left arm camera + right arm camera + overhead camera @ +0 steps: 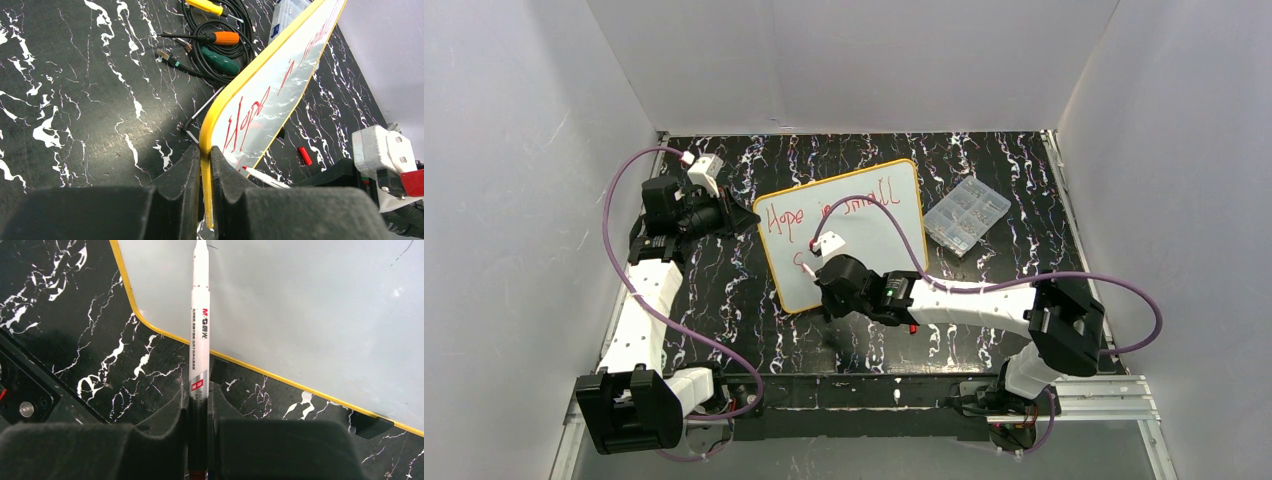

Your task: Write a sentence on the whiteboard

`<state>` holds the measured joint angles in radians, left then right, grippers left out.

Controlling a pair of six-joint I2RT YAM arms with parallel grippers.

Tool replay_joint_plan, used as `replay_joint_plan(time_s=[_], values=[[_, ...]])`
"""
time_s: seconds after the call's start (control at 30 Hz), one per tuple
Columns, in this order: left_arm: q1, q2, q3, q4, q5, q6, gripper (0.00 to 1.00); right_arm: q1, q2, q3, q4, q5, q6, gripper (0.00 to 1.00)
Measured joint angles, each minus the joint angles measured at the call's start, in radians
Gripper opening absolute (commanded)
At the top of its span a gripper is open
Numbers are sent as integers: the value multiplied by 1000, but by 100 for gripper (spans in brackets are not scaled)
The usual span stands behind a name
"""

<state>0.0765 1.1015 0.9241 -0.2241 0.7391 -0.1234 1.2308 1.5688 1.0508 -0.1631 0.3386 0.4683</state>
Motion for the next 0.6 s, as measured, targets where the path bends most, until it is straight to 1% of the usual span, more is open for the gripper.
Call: replay_joint_plan(time_s=[0.6], values=[[-1, 0, 0, 0, -7, 0, 0, -15, 0, 2, -68, 46, 49, 1]])
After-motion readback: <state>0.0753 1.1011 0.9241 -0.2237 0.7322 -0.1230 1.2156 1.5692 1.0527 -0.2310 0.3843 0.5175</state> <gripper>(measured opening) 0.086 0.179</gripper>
